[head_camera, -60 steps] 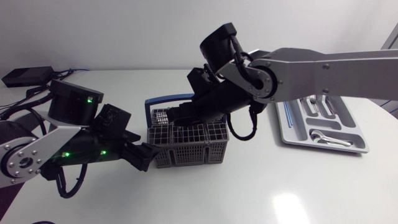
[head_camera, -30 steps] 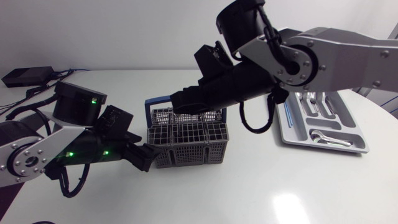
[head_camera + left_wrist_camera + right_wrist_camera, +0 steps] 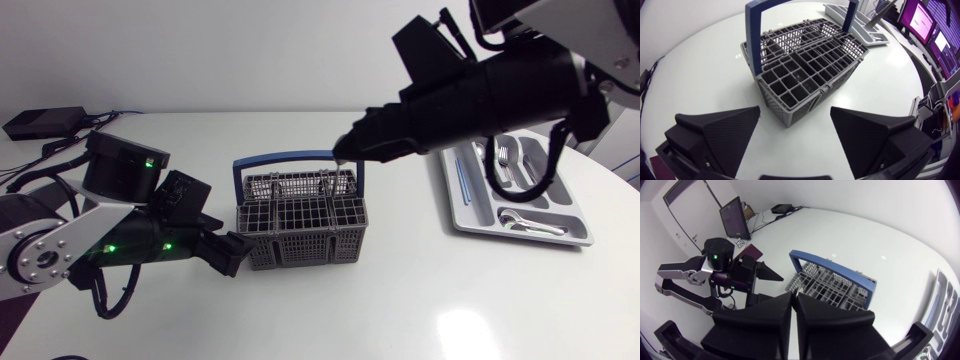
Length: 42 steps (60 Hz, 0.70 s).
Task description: Unload the cutlery basket into the drawer organizer.
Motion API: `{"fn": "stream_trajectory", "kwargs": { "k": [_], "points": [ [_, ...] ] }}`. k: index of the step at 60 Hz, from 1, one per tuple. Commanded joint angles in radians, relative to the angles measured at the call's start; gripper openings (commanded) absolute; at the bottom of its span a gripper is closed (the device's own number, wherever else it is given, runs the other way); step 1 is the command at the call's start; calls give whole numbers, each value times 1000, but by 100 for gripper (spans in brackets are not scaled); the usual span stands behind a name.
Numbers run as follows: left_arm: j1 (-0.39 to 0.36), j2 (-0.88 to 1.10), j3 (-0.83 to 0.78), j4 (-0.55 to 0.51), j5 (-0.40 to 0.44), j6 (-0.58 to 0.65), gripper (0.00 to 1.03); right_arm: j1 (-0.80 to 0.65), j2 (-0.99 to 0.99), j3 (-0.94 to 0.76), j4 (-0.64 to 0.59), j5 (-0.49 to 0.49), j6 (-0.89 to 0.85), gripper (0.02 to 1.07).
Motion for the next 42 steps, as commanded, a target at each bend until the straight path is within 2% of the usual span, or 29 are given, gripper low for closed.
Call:
{"fn": "stream_trajectory", "kwargs": {
  "k": [1,14,21,34,42],
  "points": [
    [5,-26,-19,-17,-5,11,98,-46,-38,-41,-65,25,-70,8],
    [-3,-32,-10,-32,-21,11,98,-152,-81,-83,-200,111,-194,8],
    [-21,-30,-5,-38,-44,10,98,-230,-94,-129,-231,199,-280,8],
    [-29,-24,2,-46,-65,8,98,-396,-94,-242,-197,413,-436,8],
    [-29,-23,-1,-47,-67,8,98,-508,-46,-291,-125,496,-508,8]
  ]
}}
